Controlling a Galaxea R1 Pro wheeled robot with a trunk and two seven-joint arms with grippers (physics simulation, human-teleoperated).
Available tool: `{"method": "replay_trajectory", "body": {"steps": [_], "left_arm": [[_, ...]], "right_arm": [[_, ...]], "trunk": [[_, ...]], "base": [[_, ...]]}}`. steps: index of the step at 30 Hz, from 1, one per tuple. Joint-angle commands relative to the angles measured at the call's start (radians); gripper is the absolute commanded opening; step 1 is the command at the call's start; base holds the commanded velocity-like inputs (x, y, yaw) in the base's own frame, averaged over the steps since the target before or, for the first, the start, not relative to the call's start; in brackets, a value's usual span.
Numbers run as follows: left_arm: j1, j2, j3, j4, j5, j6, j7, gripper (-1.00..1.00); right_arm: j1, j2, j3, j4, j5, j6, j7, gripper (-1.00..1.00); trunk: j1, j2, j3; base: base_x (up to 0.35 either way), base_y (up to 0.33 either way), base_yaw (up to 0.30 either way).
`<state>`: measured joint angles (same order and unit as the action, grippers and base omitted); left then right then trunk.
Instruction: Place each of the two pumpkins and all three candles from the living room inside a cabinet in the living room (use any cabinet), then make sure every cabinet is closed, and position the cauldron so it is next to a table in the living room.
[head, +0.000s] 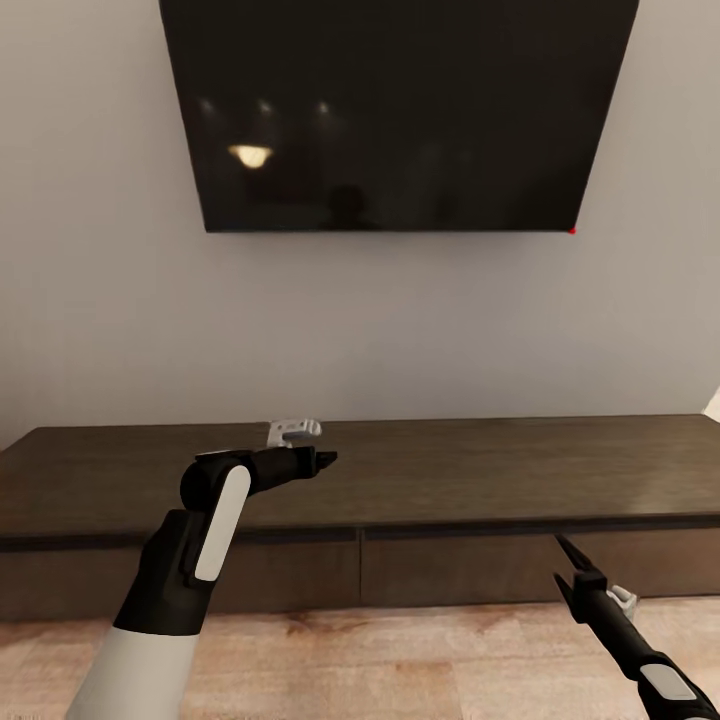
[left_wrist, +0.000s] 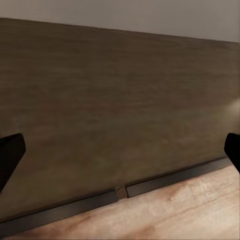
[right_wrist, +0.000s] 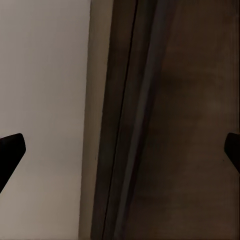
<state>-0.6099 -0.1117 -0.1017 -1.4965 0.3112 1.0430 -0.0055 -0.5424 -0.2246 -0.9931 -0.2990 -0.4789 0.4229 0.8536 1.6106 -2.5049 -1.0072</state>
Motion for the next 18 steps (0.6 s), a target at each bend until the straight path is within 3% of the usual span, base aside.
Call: {"method": "replay_trajectory", "body": {"steps": [1, 11, 18], "left_arm": [[-0.001, 0.0, 0.0, -0.001, 0.0, 0.004, -0.001, 1.0], [-0.001, 0.0, 0.0, -0.001, 0.0, 0.004, -0.001, 1.0], [-0.001, 0.0, 0.0, 0.0, -0.001, 0.004, -0.001, 1.0]], "right_arm": [[-0.001, 0.0, -0.002, 0.001, -0.006, 0.008, 0.001, 1.0], [-0.001, 0.0, -0.002, 0.001, -0.006, 0.009, 0.004, 1.0], [-0.001, -0.001, -0.002, 0.001, -0.004, 0.015, 0.061, 1.0]], "trunk": [[0.0, -0.001, -0.005], [0.005, -0.003, -0.044], [0.005, -0.003, -0.044]], "base": [[0.0, 0.0, 0.0], [0.0, 0.0, 0.0], [0.0, 0.0, 0.0]]}}
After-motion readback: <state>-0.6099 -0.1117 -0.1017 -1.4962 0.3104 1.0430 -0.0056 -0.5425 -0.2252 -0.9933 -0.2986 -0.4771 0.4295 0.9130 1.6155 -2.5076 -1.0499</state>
